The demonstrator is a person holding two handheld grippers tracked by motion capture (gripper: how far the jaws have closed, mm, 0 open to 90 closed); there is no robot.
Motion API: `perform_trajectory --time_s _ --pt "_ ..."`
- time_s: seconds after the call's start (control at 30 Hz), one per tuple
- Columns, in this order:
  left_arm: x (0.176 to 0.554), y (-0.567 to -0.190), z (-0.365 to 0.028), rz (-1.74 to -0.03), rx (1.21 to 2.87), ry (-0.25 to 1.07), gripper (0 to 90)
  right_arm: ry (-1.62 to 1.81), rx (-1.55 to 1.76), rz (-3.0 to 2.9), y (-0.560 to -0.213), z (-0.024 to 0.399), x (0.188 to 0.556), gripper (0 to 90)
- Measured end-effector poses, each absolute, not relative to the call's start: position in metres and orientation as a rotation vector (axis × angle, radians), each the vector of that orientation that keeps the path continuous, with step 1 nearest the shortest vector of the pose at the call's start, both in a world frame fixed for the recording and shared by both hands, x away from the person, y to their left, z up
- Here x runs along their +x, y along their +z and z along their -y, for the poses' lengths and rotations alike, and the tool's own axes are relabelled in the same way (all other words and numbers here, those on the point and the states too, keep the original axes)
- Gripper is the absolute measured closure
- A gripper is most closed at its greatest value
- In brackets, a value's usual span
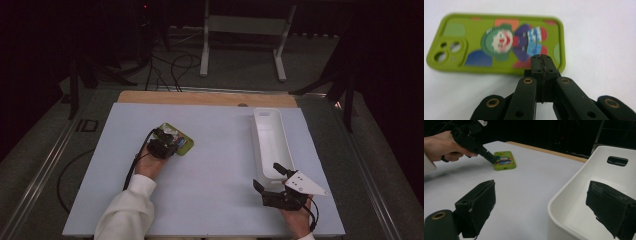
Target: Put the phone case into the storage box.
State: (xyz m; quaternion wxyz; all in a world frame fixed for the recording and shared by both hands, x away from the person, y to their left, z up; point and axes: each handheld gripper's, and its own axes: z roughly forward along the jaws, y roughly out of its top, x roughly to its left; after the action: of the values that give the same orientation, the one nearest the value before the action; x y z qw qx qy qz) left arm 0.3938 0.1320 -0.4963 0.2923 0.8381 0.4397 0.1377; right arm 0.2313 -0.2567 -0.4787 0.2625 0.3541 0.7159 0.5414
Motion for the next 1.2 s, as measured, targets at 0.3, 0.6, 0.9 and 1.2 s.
perform_trajectory --time_s 0.3,0.6,0.9,1.2 --pt "0.418 -0.494 -0.119 -1.164 2.191 0.380 90.0 1.474 0.961 -1.933 -0.479 0.257 0.232 9.0" --pt "0.439 -0.501 -0.098 -1.167 2.187 0.369 90.0 1.480 0.961 -1.933 -0.479 0.258 0.232 9.0" --pt "0.448 -0.510 -0.080 -1.166 2.213 0.337 90.0 1.484 0.963 -1.934 -0.479 0.258 0.232 9.0" --pt "0.437 -0.509 -0.084 -1.186 2.262 0.333 90.0 1.486 0.963 -1.935 -0.479 0.257 0.232 9.0"
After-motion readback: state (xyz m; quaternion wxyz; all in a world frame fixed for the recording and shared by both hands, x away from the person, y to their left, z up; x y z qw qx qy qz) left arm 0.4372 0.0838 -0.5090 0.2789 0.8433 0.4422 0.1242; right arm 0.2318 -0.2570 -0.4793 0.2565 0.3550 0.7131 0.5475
